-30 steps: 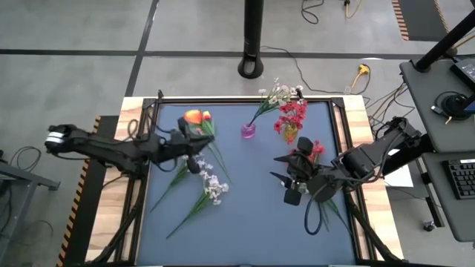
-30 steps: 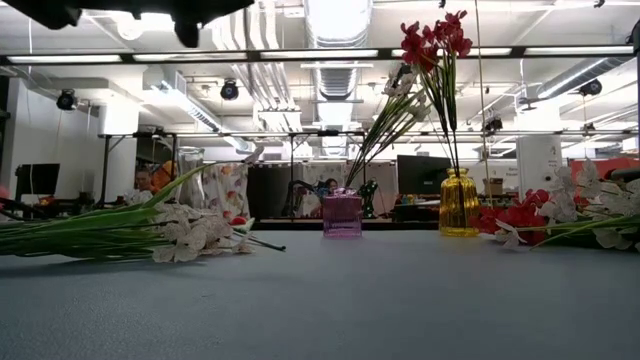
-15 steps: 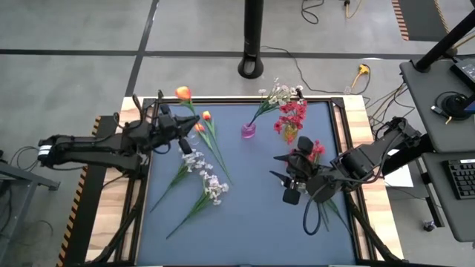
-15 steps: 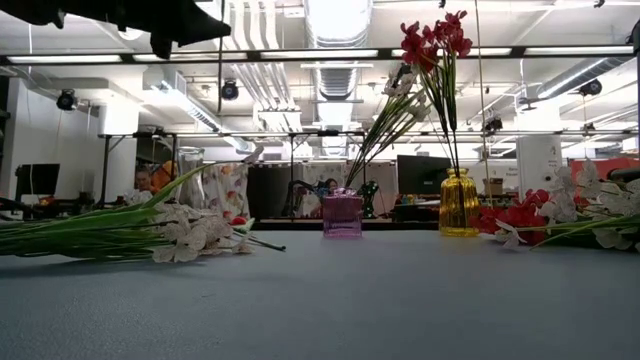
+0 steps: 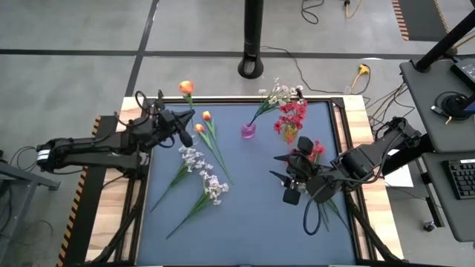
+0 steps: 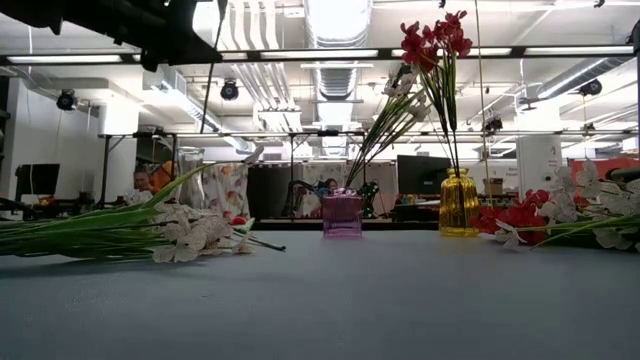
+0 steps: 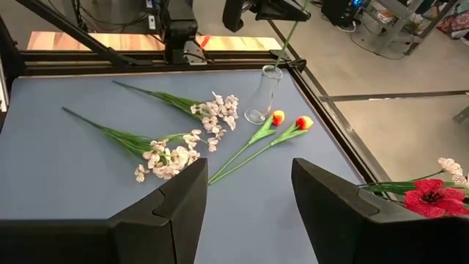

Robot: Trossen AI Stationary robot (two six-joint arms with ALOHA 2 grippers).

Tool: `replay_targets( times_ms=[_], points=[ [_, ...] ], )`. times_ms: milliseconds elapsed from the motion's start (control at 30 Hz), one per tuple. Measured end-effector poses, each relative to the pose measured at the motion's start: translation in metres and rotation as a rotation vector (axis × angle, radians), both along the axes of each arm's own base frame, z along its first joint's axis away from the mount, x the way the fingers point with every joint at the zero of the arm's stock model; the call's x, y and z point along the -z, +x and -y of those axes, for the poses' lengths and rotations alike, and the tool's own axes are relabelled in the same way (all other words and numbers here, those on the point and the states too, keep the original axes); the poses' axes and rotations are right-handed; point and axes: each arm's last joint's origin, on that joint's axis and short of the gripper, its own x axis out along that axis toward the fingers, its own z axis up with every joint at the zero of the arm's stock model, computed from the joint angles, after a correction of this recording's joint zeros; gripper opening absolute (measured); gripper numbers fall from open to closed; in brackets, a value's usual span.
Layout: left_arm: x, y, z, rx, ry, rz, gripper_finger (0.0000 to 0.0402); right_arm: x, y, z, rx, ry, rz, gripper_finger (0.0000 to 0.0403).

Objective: Sort flowers into vase by color
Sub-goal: Put the orange tulip into the transparent vase

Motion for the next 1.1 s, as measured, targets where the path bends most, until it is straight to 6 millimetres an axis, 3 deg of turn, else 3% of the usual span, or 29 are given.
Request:
replay_targets(
  times_ms=[167,567,867,1100],
  points=[
    [-0.002,-0.009,-0.002,-0.027,-0.008,0.031,0.0,0.001,0.001,0.0,0.0,-0.002,-0.003,0.0192],
    [0.027,-0.027,-0.002,-0.094,0.017,0.082,0.0,0.001,0.001,-0.001,-0.004,-0.008,-0.006,0.0192],
    [0.043,-0.027,-0.004,-0.107,0.009,0.1,0.0,0.001,0.001,-0.001,-0.004,-0.008,-0.005,0.0192],
    [0.045,-0.024,-0.005,-0.109,-0.002,0.095,0.0,0.001,0.001,-0.001,-0.004,-0.006,-0.002,0.0192]
  ],
)
